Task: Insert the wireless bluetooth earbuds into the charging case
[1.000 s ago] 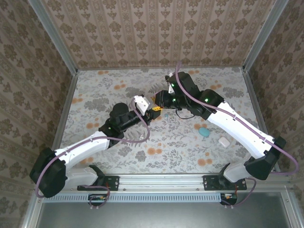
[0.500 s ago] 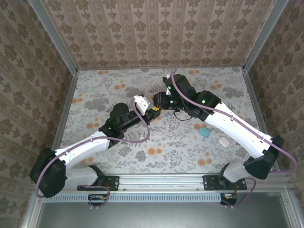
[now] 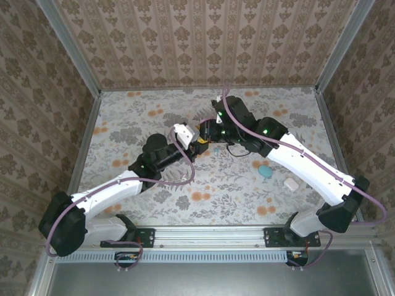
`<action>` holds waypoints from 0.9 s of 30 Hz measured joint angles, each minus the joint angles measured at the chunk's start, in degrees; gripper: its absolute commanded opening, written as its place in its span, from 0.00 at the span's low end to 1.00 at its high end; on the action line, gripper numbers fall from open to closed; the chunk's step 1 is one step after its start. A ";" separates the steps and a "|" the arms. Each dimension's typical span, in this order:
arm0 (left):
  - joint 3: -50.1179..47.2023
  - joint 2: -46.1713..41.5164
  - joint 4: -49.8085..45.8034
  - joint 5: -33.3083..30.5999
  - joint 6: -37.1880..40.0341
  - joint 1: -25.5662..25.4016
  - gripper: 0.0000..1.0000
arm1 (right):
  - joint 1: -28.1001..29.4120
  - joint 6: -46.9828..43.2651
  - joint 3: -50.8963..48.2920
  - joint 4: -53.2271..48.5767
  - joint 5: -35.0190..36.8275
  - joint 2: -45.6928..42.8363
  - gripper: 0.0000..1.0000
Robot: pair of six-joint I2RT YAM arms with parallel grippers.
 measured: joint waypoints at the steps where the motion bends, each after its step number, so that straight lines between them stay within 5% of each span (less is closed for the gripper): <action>1: 0.00 0.00 0.24 -0.11 -0.04 0.00 0.31 | 0.00 -0.02 0.28 -0.39 0.15 0.00 0.29; 27: 0.00 0.00 1.73 -0.61 -0.83 0.00 0.30 | 0.15 -2.14 0.90 -0.79 -2.40 -0.68 0.28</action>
